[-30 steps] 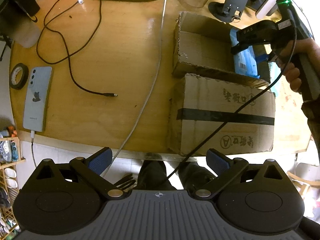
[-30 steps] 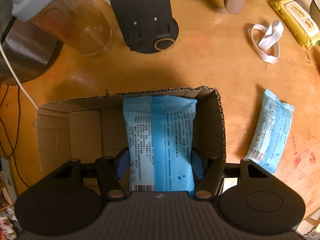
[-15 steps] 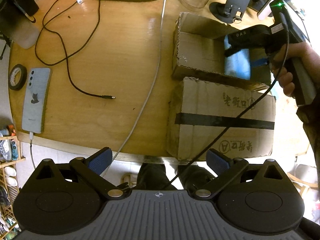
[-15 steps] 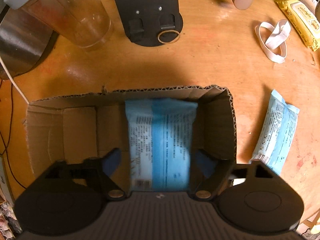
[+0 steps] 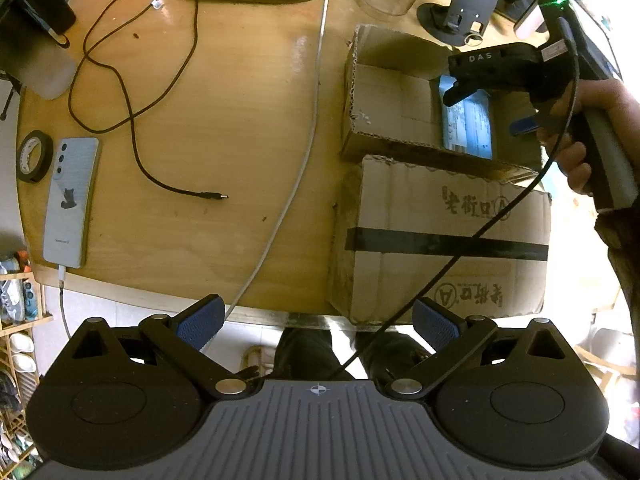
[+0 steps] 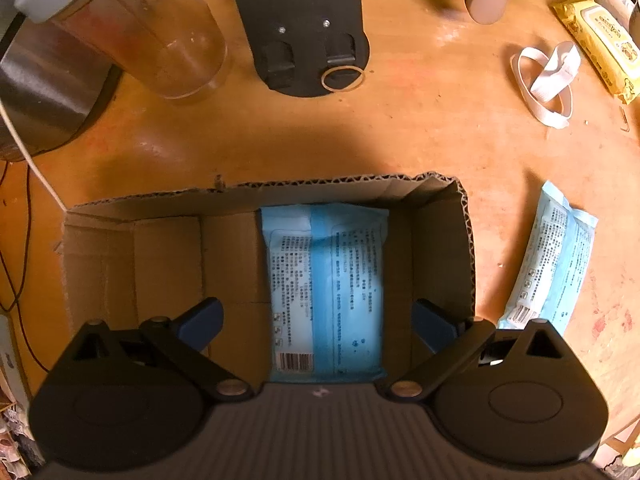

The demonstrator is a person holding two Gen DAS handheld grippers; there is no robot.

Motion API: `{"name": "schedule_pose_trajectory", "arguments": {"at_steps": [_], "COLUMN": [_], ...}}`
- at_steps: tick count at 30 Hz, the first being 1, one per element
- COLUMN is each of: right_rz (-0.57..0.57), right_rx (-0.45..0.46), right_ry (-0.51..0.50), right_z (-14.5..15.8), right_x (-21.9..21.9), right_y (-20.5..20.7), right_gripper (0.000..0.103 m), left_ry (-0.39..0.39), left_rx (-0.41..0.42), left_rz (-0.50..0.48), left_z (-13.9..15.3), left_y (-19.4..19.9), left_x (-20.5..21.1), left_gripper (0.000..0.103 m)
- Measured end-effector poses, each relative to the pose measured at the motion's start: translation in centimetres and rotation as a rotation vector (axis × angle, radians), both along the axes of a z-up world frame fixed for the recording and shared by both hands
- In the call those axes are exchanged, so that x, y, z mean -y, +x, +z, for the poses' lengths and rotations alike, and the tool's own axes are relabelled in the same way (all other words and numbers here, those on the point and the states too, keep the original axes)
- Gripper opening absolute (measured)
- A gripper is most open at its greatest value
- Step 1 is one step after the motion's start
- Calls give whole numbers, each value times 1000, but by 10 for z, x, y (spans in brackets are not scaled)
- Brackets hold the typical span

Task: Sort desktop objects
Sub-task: 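Open the right gripper to release the packet inside the box, then raise the right gripper out of the box toward the smaller blue packet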

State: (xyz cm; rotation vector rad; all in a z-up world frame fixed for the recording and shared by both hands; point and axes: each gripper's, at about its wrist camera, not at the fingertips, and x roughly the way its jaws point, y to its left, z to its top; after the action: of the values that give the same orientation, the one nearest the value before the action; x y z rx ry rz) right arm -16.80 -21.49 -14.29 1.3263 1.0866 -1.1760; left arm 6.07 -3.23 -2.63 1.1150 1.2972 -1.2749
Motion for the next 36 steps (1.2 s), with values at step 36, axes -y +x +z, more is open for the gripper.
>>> {"name": "schedule_pose_trajectory", "arguments": {"at_steps": [36], "right_rz": [-12], "right_rx": [-4], "right_ry": [-78], "right_z": [67], "right_x": [-11], "right_y": [-25], "right_gripper": [103], "left_ry": [-24], "left_rx": [-9], "left_rz": [-12], "left_z": [11], "left_y": [-18], "left_x": [-2], "left_gripper": [103]}}
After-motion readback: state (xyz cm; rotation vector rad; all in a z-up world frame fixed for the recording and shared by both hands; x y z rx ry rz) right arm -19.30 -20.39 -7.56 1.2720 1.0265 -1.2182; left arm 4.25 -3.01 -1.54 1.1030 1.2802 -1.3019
